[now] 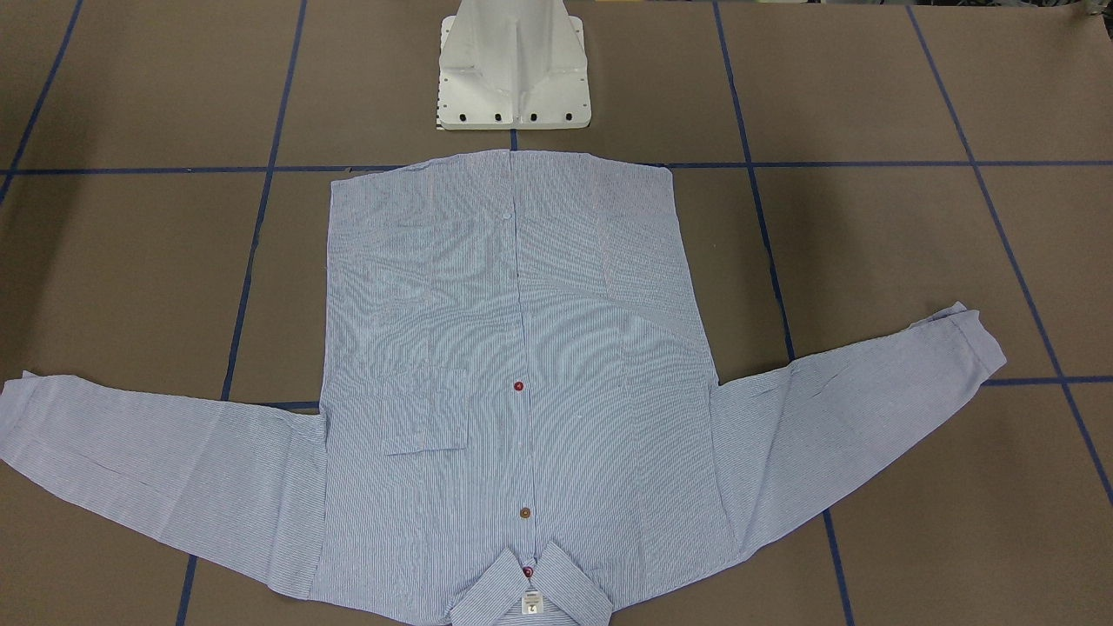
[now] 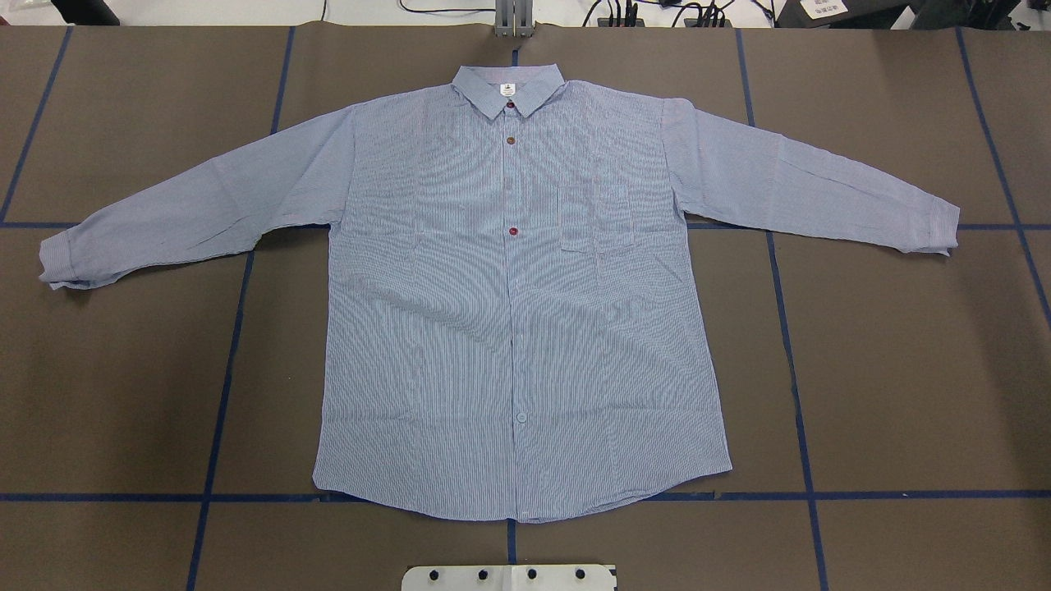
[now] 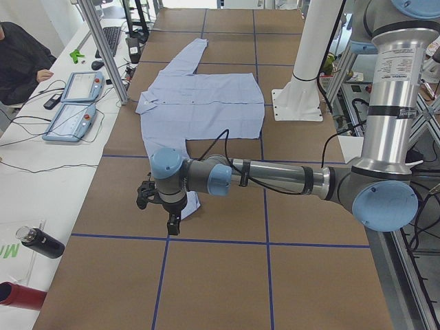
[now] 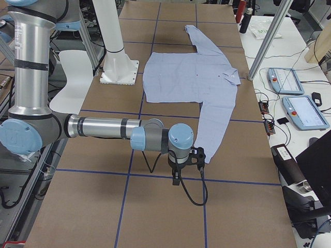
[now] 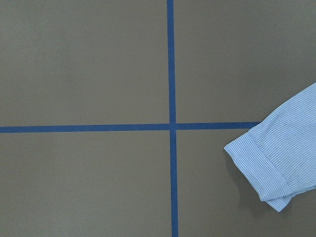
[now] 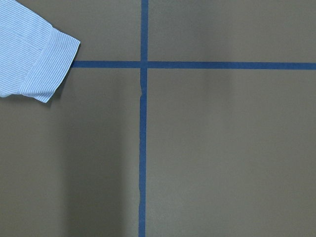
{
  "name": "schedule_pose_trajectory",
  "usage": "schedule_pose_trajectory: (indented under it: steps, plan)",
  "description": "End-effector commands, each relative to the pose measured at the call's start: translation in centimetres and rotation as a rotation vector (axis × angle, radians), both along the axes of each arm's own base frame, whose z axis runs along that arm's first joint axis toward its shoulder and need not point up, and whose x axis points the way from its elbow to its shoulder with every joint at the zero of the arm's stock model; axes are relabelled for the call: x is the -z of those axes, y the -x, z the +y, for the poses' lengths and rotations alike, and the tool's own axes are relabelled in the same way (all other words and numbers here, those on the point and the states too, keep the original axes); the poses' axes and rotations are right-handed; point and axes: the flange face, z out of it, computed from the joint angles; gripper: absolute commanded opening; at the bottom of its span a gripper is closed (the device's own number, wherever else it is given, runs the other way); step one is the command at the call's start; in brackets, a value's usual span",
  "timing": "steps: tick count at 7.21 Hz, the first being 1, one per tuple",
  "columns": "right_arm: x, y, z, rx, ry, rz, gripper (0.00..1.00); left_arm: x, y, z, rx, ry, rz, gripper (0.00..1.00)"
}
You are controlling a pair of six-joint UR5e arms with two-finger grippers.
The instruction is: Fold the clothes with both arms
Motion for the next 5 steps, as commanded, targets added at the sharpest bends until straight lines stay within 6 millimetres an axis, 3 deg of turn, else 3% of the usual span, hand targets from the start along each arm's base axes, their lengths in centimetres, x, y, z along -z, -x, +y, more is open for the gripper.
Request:
schedule_pose_trajectory:
  steps: [1,3,5]
  plan:
    - [0.2,0.0,-0.1,-0.001,-0.014,0.002,1.0,0.0,0.0,0.0,0.0,0.0,0.0,1.0]
    - [-0.5,0.0,-0.2,-0.004,0.003,-0.001,1.0,0.1,0.0,0.0,0.0,-0.003,0.0,1.0]
    - [0.9,0.1,-1.0,-0.003,-0.05,-0.011,1.0,3.5,-0.1,-0.6,0.0,-0.069,0.0,1.0]
